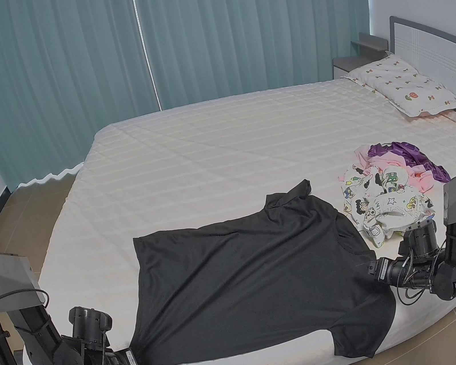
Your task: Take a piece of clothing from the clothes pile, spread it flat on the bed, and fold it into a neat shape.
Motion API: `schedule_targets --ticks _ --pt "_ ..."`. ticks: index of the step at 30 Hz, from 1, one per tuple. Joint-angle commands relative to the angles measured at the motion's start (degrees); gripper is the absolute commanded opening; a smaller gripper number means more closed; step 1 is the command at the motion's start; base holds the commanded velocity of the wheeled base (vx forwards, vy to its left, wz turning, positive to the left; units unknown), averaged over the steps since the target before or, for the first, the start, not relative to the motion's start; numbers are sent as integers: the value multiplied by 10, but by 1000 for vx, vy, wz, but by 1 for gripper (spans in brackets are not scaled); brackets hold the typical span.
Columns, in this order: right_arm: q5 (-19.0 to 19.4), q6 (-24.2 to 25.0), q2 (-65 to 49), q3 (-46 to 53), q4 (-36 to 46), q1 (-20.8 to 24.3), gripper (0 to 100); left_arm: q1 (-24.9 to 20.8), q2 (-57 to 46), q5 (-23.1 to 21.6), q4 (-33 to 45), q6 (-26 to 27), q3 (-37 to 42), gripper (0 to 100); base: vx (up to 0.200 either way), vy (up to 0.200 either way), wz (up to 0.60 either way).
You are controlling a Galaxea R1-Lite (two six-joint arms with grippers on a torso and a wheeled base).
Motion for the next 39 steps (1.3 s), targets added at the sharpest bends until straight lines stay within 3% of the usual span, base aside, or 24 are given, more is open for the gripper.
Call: schedule_targets --ticks 1,4,16,17,24,27,33,37,39 --pt "8 -40 3 -6 14 -21 100 10 3 -5 0 0 -7 0 0 0 0" --pt "28 -48 0 -16 47 -22 100 14 1 -14 0 0 -8 0 0 0 0" --pt "25 -51 5 -66 129 -20 100 14 3 -21 -4 -1 -9 0 0 0 0" --pt "25 -51 5 -66 130 -20 0 14 3 -21 -4 -1 -9 0 0 0 0" --pt "21 -72 -1 -39 134 -27 0 14 3 -21 -1 -1 -7 0 0 0 0" --pt "21 -100 -7 -20 127 -55 0 12 2 -21 1 3 -2 0 0 0 0" --pt "29 -105 -31 0 130 -78 0 13 2 -20 3 17 4 0 0 0 0" --pt "31 -121 -35 10 129 -86 0 12 -4 -20 25 29 7 0 0 0 0" --pt "36 -150 -38 23 129 -96 0 12 -22 -20 72 43 2 0 0 0 0"
